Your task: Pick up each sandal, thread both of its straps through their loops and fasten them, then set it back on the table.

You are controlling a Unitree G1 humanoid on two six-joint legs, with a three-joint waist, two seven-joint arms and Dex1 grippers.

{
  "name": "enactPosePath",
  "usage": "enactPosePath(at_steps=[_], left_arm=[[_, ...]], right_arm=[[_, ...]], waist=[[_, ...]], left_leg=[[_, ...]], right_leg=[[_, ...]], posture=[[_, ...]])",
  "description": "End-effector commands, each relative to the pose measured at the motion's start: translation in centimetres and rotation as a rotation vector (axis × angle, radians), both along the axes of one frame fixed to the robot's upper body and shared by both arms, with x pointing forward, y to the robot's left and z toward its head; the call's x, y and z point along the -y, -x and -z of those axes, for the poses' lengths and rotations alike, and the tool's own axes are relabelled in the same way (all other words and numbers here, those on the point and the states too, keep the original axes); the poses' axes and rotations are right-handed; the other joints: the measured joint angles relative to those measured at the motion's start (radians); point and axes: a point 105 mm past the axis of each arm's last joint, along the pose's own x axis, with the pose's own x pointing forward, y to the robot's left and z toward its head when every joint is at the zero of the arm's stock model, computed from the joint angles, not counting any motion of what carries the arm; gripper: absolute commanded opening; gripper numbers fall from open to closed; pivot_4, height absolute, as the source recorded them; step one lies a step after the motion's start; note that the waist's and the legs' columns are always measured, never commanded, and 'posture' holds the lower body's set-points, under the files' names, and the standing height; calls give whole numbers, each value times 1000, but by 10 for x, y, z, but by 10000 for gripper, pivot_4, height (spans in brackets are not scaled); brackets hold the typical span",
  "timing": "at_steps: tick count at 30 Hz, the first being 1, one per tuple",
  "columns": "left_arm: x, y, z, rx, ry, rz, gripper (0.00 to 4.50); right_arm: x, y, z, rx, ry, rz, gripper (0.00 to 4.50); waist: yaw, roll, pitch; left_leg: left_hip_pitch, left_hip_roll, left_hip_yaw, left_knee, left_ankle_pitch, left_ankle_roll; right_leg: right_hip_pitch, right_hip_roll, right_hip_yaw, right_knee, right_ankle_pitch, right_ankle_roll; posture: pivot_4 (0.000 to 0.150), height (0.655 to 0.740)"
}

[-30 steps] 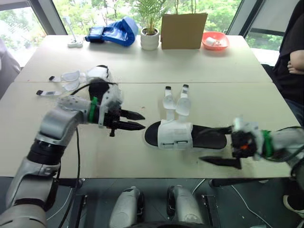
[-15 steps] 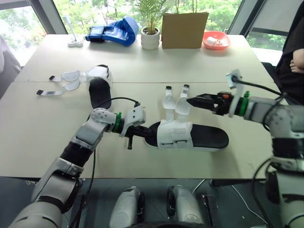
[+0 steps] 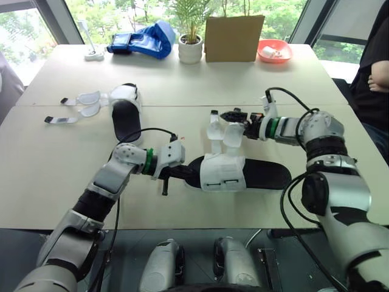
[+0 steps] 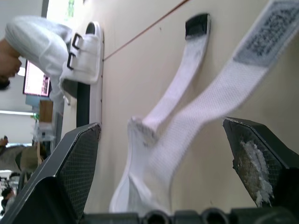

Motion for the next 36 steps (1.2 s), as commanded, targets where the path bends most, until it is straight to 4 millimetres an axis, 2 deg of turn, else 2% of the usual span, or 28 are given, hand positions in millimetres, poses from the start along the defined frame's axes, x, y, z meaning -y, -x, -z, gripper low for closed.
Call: enactPosePath(at_steps=[1,3,6,7,8,9,13,17,18,20,22,25,28,33,36], left_arm=[[-3,5,9,-23,-42,-4,0],[-4,5,9,-22,-41,-7,0],[-4,5,8,-21,-39,-10,0],[-4,5,8,-22,-38,-12,0],[-4,5,8,-22,-38,-13,0],[-4,5,8,-22,-37,-14,0],[-4,9,10,-33,-50,0,0],[-4,11,11,-43,-56,13,0],[-4,11,11,-45,-56,14,0],[-4,10,12,-46,-59,15,0],[-4,9,12,-50,-64,24,0],[-2,9,12,-56,-68,38,0],[0,9,11,-59,-68,49,0],[2,7,9,-60,-65,59,0],[3,7,7,-63,-61,61,0]], right_arm=[[1,-14,-13,47,-47,84,30673],[0,-16,-13,56,-51,96,22172],[0,-17,-15,78,-43,83,4856],[0,-16,-18,107,-33,64,1040],[0,-16,-21,127,-26,50,384],[0,-15,-22,140,-21,40,384],[-9,0,-58,563,215,-189,384],[-28,43,-68,955,441,-408,384],[-33,53,-67,1032,485,-452,384],[-43,80,-67,1384,677,-567,384],[-46,105,-49,1799,986,-720,384],[-39,124,-24,2164,1178,-904,384],[-28,122,-15,2343,1302,-980,384],[-20,98,-17,2302,1444,-908,384],[-17,96,-22,2299,1443,-893,9413]], waist=[[0,0,0],[-1,0,0],[-7,0,0],[-10,0,0],[-14,0,0],[-16,0,0],[-15,1,0],[-13,1,0],[-13,1,0],[-14,0,0],[-15,0,0],[-15,0,0],[-16,0,0],[-13,0,0],[-10,0,0]], left_leg=[[0,0,0,0,0,0],[0,0,0,0,0,0],[0,0,0,0,0,0],[0,0,0,0,0,0],[0,0,0,0,0,0],[0,0,0,0,0,0],[0,0,-1,0,0,0],[0,0,-2,-1,0,0],[0,0,-2,-1,0,0],[0,0,-2,0,0,0],[1,0,-1,0,0,0],[2,-2,-1,0,0,0],[4,-1,0,0,0,0],[4,-1,0,0,0,-1],[4,-1,-1,0,0,-1]], right_leg=[[0,0,0,0,0,0],[0,0,0,0,0,0],[0,0,0,0,0,0],[0,0,0,0,0,0],[0,0,0,0,0,0],[0,1,0,0,0,0],[0,1,0,0,0,0],[0,2,0,0,0,1],[0,2,0,-1,0,1],[0,3,0,-1,0,1],[1,4,0,-2,0,2],[1,3,0,-2,-2,4],[3,3,1,-2,-2,4],[4,3,1,-2,-2,3],[5,3,1,-3,-2,3]], posture=[[1500,7214],[1500,7214],[1500,7214],[1500,7214],[1500,7214],[1500,7214],[1500,7214],[1500,7214],[1500,7214],[1500,7214],[1500,7214],[1500,7214],[1500,7214],[1500,7214],[1500,7214]])
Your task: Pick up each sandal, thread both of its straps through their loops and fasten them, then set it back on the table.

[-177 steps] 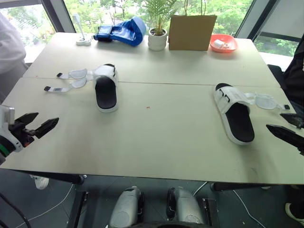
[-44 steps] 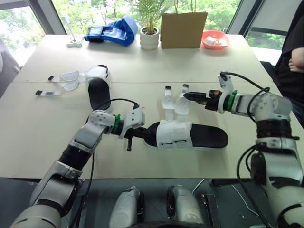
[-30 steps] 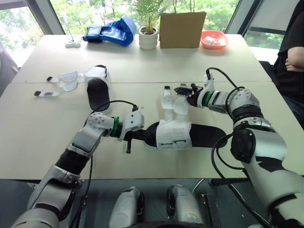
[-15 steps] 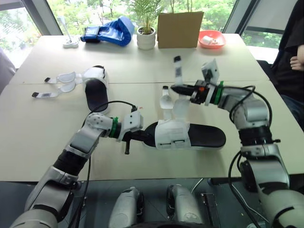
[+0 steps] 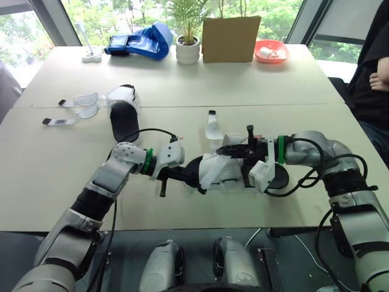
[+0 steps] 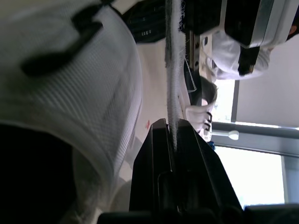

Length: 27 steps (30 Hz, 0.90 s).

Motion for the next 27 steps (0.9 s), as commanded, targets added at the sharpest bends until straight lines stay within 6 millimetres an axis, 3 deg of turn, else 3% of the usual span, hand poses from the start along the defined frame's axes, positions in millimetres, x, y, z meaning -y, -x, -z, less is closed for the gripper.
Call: enactPosePath(at_steps=[1,7,11,14,16,17,19,20,22,23,25,27], left_arm=[[3,4,8,-29,-27,23,0],[4,7,9,-43,-22,30,0],[5,6,8,-57,-12,26,0],[6,7,9,-64,-9,32,0],[6,7,9,-64,-10,35,0],[7,7,9,-64,-12,42,0],[9,7,10,-62,-13,51,0],[9,7,10,-61,-13,54,0],[10,6,10,-60,-11,56,0],[10,6,9,-58,-11,57,0],[11,5,9,-56,-9,58,0],[11,5,9,-54,-9,58,0]], right_arm=[[5,-2,-18,45,-31,3,14092],[12,26,-50,39,-108,18,44334],[20,49,-67,-167,-217,126,44334],[32,62,-64,-598,-394,339,44334],[32,69,-61,-738,-421,394,44334],[36,73,-65,-964,-573,462,44334],[36,99,-49,-1498,-657,570,44334],[34,112,-44,-1678,-648,603,44334],[31,128,-39,-1852,-624,627,44334],[32,134,-26,-1924,-608,692,44334],[34,140,-3,-2064,-647,820,44334],[33,140,6,-2110,-681,865,44334]], waist=[[0,0,0],[6,0,0],[17,0,0],[23,0,0],[22,0,0],[21,0,0],[24,2,0],[26,2,0],[23,0,0],[23,1,0],[25,1,0],[26,0,0]], left_leg=[[0,0,0,0,0,0],[0,0,0,0,0,0],[1,0,-2,0,0,0],[1,0,-3,1,0,0],[1,0,-5,2,0,1],[1,0,-6,3,-1,1],[0,0,-6,2,-1,2],[0,0,-8,2,-1,2],[-3,0,-14,2,-2,2],[-3,0,-15,2,-2,2],[-3,0,-15,2,-2,3],[-4,-1,-16,3,-2,3]], right_leg=[[0,0,0,0,0,0],[0,0,0,0,0,0],[1,-3,0,-1,0,0],[2,-5,-1,0,0,0],[3,-6,-3,-1,1,-1],[3,-7,-3,-1,1,-1],[3,-8,-4,-1,1,-2],[4,-9,-6,-1,1,-2],[5,-10,-11,-4,0,-2],[5,-10,-12,-5,0,-3],[6,-10,-12,-5,0,-2],[6,-11,-13,-5,0,-2]], posture=[[1500,7214],[1500,7214],[1500,7214],[1500,7214],[1500,7214],[1500,7214],[1500,7214],[1500,7214],[1500,7214],[1500,7214],[1500,7214],[1500,7214]])
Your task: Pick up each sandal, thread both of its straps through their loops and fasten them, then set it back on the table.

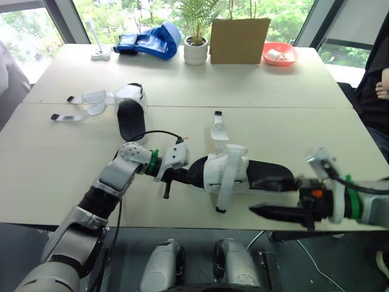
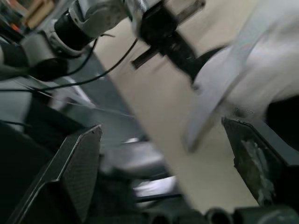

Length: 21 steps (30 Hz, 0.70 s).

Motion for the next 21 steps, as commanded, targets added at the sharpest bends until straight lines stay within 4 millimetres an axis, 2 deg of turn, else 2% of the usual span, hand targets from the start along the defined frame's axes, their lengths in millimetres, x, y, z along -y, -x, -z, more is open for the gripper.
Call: enactPosePath(at_steps=[1,5,10,13,17,19,20,21], left_arm=[[1,1,5,-9,-24,11,0],[2,0,4,-3,-24,12,0],[2,-1,4,-1,-23,9,0],[2,-2,4,6,-26,4,0],[3,-2,4,9,-26,0,0],[2,-2,4,11,-28,-3,0],[2,-3,4,12,-28,-4,0],[1,-3,4,13,-29,-5,0]], right_arm=[[-5,0,9,-81,-33,62,44334],[-10,-25,28,-124,-72,177,44334],[-24,-38,33,-172,-138,205,44334],[-38,-40,43,-188,-129,174,35538],[-42,-43,45,-177,-128,166,14557],[-45,-37,38,-140,-117,108,3246],[-46,-34,35,-131,-116,86,366],[-46,-31,31,-120,-112,67,366]], waist=[[-1,0,0],[-3,-1,0],[11,-1,0],[18,0,0],[21,0,-1],[19,0,-1],[20,0,-1],[20,0,-1]], left_leg=[[0,0,0,0,0,0],[0,0,-1,1,0,0],[-2,-1,-1,2,0,0],[-2,-1,-1,3,0,0],[-3,-1,-1,3,-1,1],[-3,-1,-1,5,-1,3],[-3,-1,-1,5,-1,3],[-4,-1,-1,6,-2,3]], right_leg=[[0,0,0,0,0,0],[0,0,-1,0,0,0],[-1,1,-1,0,0,0],[-1,1,-2,1,0,0],[-1,1,-2,2,0,0],[-1,1,-2,2,0,0],[-1,1,-2,2,0,0],[-1,1,-2,2,0,0]], posture=[[1500,7214],[1500,7214],[1500,7214],[1500,7214],[1500,7214],[1500,7214],[1500,7214],[1500,7214]])
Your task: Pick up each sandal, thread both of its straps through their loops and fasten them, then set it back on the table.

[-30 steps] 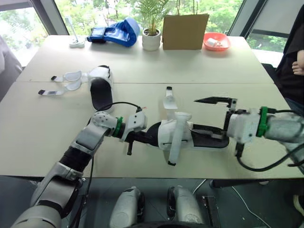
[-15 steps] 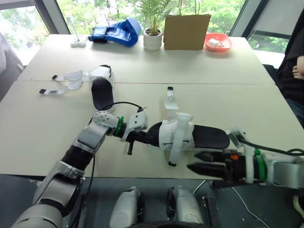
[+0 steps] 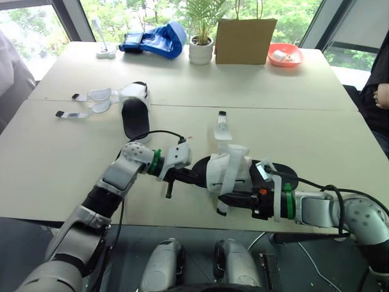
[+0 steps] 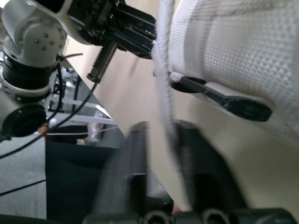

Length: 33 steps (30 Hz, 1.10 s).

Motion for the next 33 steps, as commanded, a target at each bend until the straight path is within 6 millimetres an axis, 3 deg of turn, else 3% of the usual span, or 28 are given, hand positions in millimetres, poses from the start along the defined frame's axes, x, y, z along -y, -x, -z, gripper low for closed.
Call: enactPosePath(at_steps=[1,4,7,11,14,16,25,33], left_arm=[[-3,-1,4,13,-36,-7,0],[-4,-2,6,23,-47,-4,0],[-4,-2,8,32,-54,2,0],[-3,-3,8,34,-49,1,0],[-2,-4,8,37,-44,-4,0],[-2,-4,8,37,-44,-6,0],[-4,-3,9,37,-42,-18,0],[-5,-4,9,40,-47,-17,0]], right_arm=[[-3,8,-22,92,-6,-93,366],[-2,8,-49,150,-40,-153,366],[3,-6,-83,197,-91,-162,366],[11,-29,-103,213,-96,-126,366],[27,-52,-92,164,-24,-62,366],[33,-56,-80,105,5,-44,366],[36,-58,-62,70,66,-76,366],[45,-52,-45,142,242,-184,366]], waist=[[0,0,0],[0,0,0],[-1,0,0],[0,0,0],[0,0,0],[1,0,0],[-1,1,0],[-2,1,-1]], left_leg=[[0,0,0,0,-1,2],[0,0,0,1,-3,5],[-1,0,-1,3,-3,5],[-2,0,-3,5,-3,5],[-5,0,-3,7,-1,2],[-7,0,-3,8,-2,2],[-9,0,-3,9,-2,3],[-10,0,-4,9,-2,3]], right_leg=[[0,0,0,0,0,0],[0,0,0,0,0,0],[0,0,0,1,0,0],[0,0,-2,1,0,0],[-1,-1,-2,1,0,0],[-2,-1,-3,1,0,0],[-4,-1,-3,1,0,0],[-5,0,-4,1,0,0]], posture=[[1500,7214],[1500,7214],[1500,7214],[1500,7214],[1500,7214],[1500,7214],[1500,7214],[1500,7214]])
